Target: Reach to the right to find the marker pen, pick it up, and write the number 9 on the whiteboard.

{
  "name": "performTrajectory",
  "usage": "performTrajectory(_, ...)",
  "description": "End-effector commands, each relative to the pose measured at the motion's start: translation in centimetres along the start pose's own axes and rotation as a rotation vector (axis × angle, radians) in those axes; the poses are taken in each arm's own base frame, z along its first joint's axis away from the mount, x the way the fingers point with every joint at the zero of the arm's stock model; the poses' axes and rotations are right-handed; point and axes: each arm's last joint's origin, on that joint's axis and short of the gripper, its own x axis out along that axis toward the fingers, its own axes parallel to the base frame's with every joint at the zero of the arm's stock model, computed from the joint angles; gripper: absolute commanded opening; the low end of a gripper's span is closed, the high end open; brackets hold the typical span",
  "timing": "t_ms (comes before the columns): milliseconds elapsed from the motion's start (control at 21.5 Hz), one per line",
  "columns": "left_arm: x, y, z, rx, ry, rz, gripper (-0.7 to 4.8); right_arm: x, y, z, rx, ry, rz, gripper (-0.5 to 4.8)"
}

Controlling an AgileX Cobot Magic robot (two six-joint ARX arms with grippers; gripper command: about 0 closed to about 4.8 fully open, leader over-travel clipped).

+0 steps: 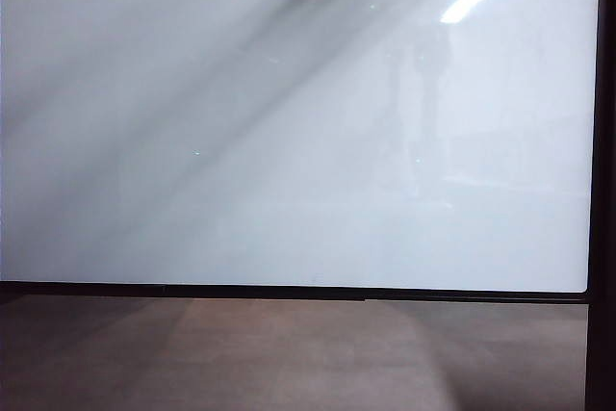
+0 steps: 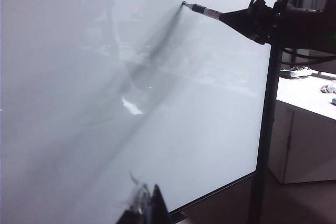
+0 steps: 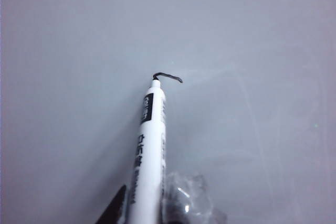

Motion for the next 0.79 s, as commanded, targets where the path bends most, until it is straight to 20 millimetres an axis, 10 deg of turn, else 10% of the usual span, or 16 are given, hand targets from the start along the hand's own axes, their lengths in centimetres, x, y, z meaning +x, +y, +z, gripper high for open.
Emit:
performTrajectory(46,0.0,0.0,0.1,-0.002,-0.008,-0.004,-0.05,0.0,0.0,0.1,-0.003,0.011,-0.011,-0.03)
performTrajectory(789,0.0,0.0,0.1,-0.002,-0.008,-0.004,-0.05,-0.3,-0.7,-2.3,-0.012,0.111,-0.053,-0.03)
